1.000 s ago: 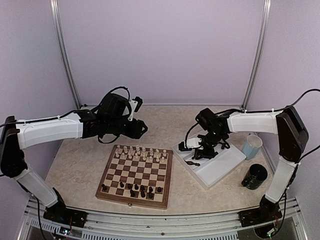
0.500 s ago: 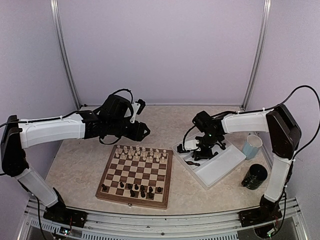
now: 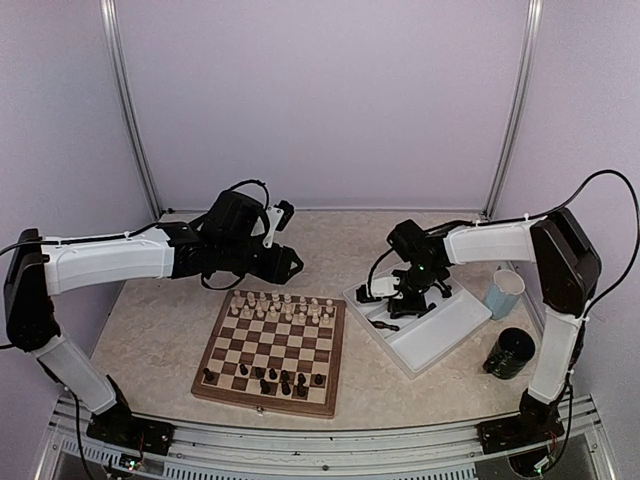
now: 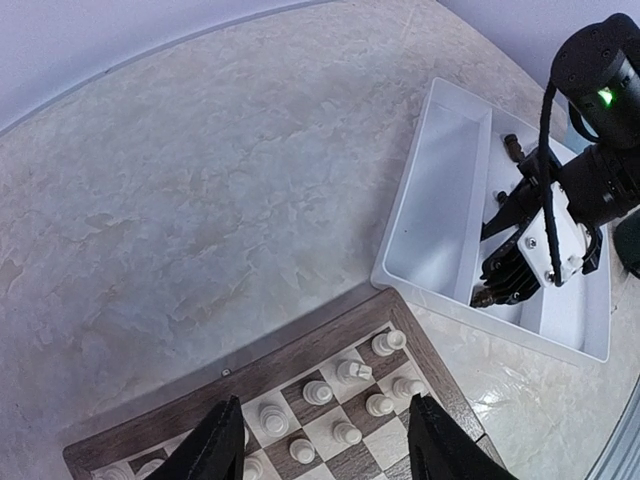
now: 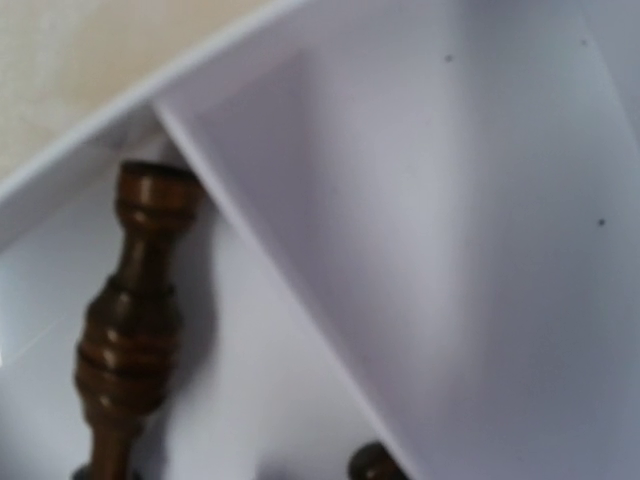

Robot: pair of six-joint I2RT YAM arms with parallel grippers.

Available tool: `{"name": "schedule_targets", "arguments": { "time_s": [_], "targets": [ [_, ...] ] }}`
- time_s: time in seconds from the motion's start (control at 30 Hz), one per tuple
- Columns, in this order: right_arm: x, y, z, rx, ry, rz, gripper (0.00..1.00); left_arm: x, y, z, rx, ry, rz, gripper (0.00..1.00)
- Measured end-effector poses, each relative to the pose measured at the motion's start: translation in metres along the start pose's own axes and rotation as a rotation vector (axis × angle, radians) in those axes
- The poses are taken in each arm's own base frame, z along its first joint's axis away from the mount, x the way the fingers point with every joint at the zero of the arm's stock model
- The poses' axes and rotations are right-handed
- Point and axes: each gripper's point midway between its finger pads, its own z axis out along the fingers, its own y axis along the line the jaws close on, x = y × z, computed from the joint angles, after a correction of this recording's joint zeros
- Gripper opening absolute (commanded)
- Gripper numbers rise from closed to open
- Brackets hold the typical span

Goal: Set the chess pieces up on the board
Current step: Pick up the pawn from the storage box.

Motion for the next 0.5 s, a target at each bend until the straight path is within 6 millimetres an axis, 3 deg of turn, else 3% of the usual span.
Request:
{"name": "schedule_targets", "arguments": {
  "time_s": [0.5],
  "targets": [
    [0.014,-0.010,-0.007,-0.018,-0.008,0.065,0.29,0.001,-0.007,0.000,0.036,0.006,0.008,0.56]
  ]
}}
